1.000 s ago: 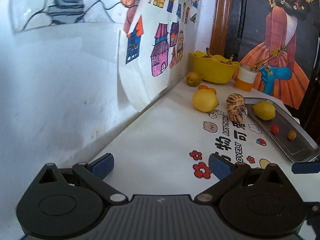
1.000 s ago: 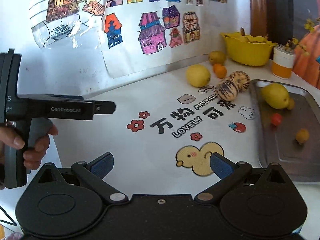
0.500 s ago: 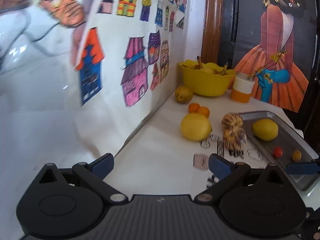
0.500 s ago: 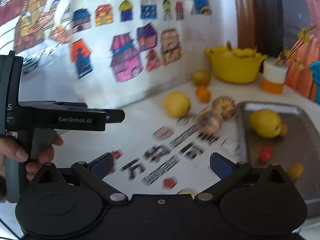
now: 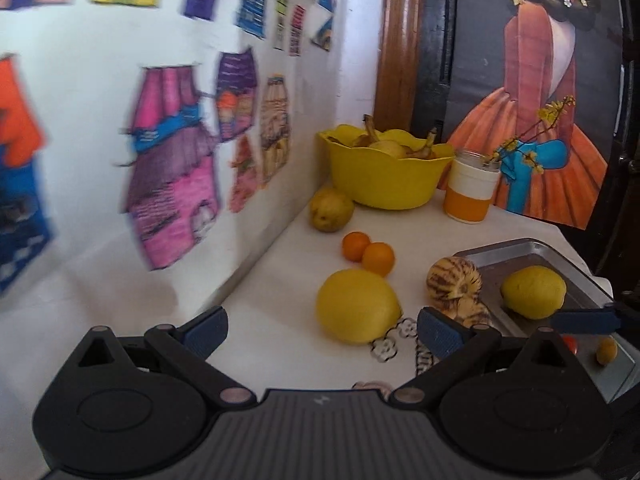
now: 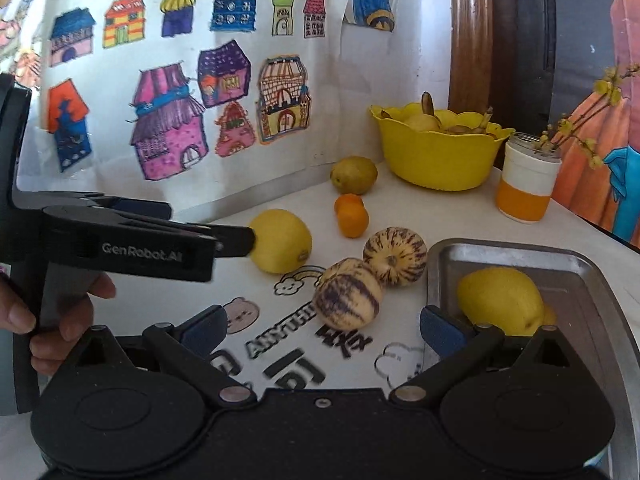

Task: Organize fruits
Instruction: 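Grasp the yellow lemon with the left tool while the right tool grasps a purple-striped pepino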

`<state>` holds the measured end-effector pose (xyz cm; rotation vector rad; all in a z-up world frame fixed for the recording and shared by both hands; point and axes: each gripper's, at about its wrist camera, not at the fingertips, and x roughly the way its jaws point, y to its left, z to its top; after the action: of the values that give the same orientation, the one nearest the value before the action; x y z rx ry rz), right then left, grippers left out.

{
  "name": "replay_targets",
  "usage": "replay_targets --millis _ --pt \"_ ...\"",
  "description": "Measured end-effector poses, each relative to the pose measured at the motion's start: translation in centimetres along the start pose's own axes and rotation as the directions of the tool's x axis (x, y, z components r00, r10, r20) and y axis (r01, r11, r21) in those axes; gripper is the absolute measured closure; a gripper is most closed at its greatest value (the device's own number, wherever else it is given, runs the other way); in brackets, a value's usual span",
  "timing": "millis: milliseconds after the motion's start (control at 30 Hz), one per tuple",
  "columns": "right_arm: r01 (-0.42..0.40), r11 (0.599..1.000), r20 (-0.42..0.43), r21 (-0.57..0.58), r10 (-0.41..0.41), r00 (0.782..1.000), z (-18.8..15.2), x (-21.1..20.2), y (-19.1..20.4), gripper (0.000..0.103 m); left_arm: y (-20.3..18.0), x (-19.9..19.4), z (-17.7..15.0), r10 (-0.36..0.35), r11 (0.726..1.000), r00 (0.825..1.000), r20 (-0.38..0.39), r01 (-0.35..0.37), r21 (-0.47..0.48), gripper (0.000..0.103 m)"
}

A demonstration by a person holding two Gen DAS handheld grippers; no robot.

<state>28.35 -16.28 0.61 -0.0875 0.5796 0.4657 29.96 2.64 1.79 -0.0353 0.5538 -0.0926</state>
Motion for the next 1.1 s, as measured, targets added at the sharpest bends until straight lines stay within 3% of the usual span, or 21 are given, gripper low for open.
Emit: replay_targets --millis 267,633,833,967,1100 --pt "0.033 0.996 -0.016 -0.078 -0.034 0.999 0.3 3.3 -0.3 0.012 -0.9 4.7 0.7 -0.015 1.0 0.994 -0.105 0.016 0.017 0.001" --pt "0.026 0.995 -0.018 -0.101 -0.028 0.999 0.1 5.0 -0.4 0.018 -1.0 7.3 1.0 -0.059 0.998 0.985 -0.164 0.054 -0.029 0.002" --pt "0.03 0.994 -0.017 -0.109 -0.032 0.999 0.1 5.3 -0.5 0.032 -0.7 7.6 0.9 -0.076 0.997 0.984 -0.163 0.07 -0.042 0.013" --pt "0.04 0.993 -0.017 -0.111 -0.042 0.999 0.1 5.4 -0.4 0.041 -0.8 7.7 0.9 -0.096 0.995 0.983 -0.158 0.091 -0.041 0.025" --pt "0.047 0.993 -0.022 -0.109 -0.05 0.998 0.2 5.6 -0.4 0.042 -0.9 7.7 0.9 -0.108 0.994 0.982 -0.155 0.103 -0.036 0.032"
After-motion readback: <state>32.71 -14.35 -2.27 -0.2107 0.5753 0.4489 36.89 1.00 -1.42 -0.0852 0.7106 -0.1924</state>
